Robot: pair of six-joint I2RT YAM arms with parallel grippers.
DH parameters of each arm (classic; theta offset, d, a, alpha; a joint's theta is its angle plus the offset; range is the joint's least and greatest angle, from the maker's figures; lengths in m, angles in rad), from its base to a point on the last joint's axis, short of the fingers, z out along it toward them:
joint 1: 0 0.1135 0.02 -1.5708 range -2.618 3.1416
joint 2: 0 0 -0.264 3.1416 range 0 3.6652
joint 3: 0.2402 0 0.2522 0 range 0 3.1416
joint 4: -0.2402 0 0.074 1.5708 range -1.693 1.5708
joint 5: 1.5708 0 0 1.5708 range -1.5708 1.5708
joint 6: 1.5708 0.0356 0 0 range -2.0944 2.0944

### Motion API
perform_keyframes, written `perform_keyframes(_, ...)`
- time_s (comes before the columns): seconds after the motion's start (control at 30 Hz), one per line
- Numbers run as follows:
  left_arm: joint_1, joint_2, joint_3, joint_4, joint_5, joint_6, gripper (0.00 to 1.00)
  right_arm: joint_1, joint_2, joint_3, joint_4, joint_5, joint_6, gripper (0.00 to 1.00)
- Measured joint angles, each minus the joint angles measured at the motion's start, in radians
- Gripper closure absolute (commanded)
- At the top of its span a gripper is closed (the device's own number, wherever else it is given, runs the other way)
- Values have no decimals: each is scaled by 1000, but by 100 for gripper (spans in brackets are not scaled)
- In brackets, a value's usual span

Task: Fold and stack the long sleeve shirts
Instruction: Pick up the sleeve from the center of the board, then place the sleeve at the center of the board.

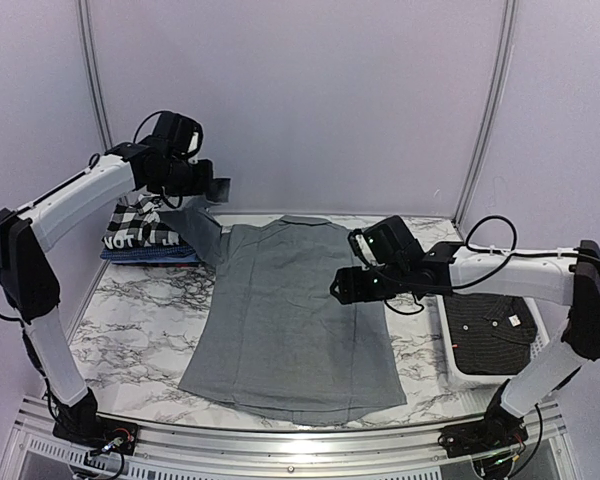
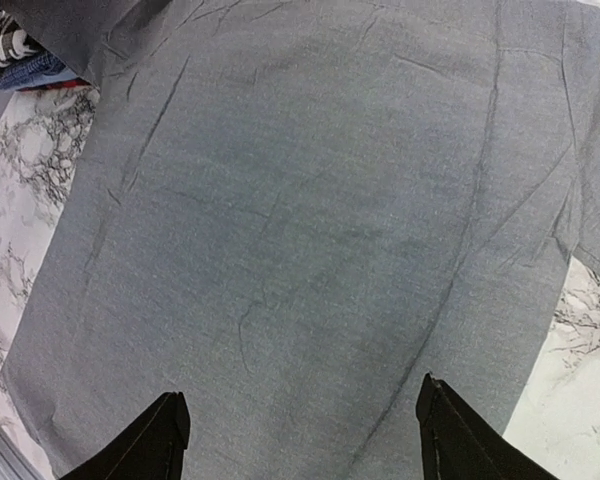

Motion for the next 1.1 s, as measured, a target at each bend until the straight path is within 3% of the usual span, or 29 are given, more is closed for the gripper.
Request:
perform_keyframes(0.23, -200, -14, -117, 38, 125, -156, 100, -53, 0, 0, 84, -68, 27, 26)
perform_keyframes(0.4, -285, -12, -228, 124, 197, -282, 100, -93, 0, -28, 186, -142, 75, 25)
perform_keyframes(0.77, -307, 51, -291, 283, 317, -431, 100, -130, 22, -114, 435, -293, 148, 19)
perform_keyframes(1.03, -336, 128, -323, 366, 385, -478, 100, -130, 23, -146, 533, -312, 209, 13)
perform_keyframes(1.07, -343, 138, -329, 375, 394, -481, 97, -130, 26, -150, 541, -312, 221, 13)
perform_keyframes(1.1, -349, 150, -335, 384, 403, -484, 83, -130, 33, -154, 554, -312, 227, 12)
